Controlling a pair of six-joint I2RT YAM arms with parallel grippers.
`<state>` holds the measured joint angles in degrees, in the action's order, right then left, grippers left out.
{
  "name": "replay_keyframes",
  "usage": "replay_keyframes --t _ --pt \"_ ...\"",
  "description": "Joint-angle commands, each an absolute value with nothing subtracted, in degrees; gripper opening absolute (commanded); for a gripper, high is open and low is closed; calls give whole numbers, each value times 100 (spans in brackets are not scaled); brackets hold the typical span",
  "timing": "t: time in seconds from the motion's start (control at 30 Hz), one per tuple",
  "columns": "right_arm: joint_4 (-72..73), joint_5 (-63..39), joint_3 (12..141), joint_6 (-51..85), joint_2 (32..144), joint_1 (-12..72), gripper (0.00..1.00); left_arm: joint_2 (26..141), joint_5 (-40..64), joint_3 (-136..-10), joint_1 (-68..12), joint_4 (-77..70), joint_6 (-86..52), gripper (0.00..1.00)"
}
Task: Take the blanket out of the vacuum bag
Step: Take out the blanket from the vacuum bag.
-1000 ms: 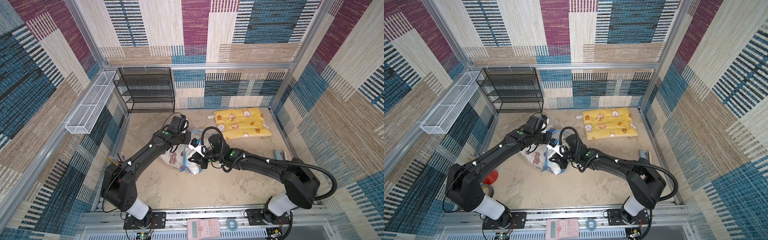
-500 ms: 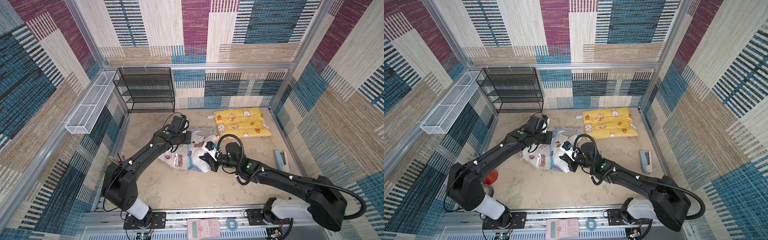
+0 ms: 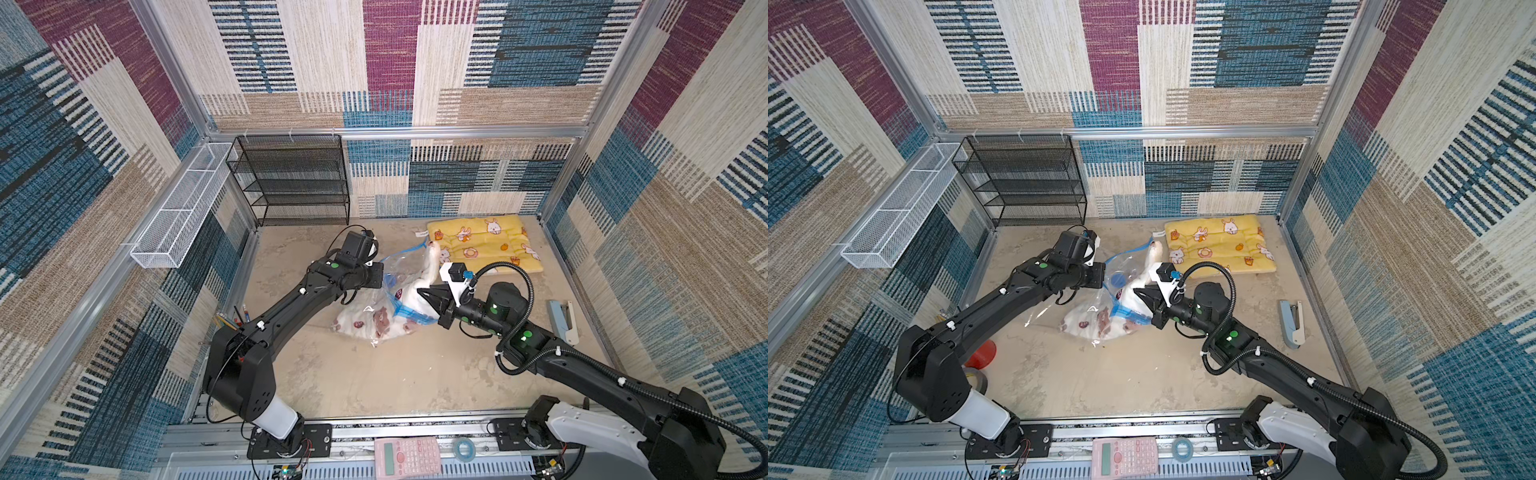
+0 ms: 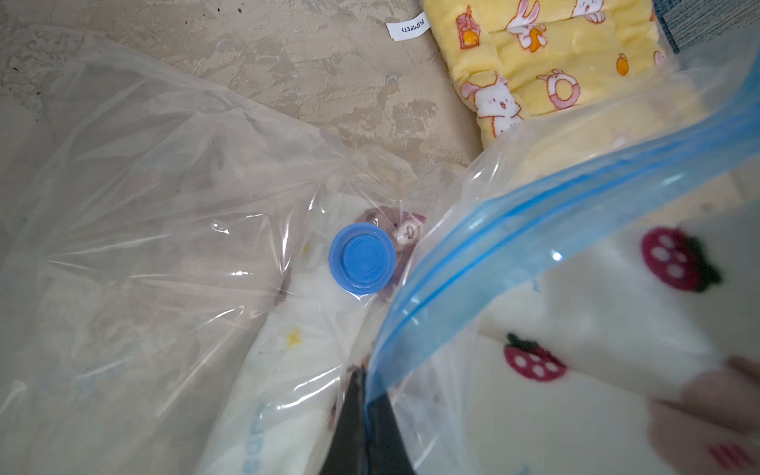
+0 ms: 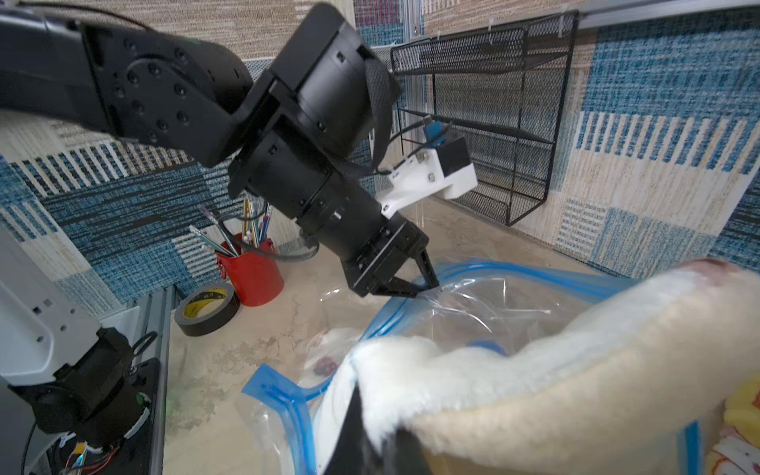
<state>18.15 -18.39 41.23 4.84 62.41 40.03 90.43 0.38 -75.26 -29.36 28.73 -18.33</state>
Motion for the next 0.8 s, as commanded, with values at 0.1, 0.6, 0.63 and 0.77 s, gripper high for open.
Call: replay_keyframes --t 0.1,0.6,0.63,0.77 --pt "1157 -1327 5591 1286 7260 3999 0 8922 354 -7596 -2927 2781 -1869 0" --pt "-1321 -2066 9124 1969 9062 3999 0 8121 447 -8383 -2817 2962 -1317 0" --pt "-1448 -2172 9454 2092 9146 3999 0 8139 359 -8488 -2821 3042 -1294 0" --pt "-1943 -2464 10428 2453 9402 3997 0 8200 -61 -8624 -2821 3241 -1202 0"
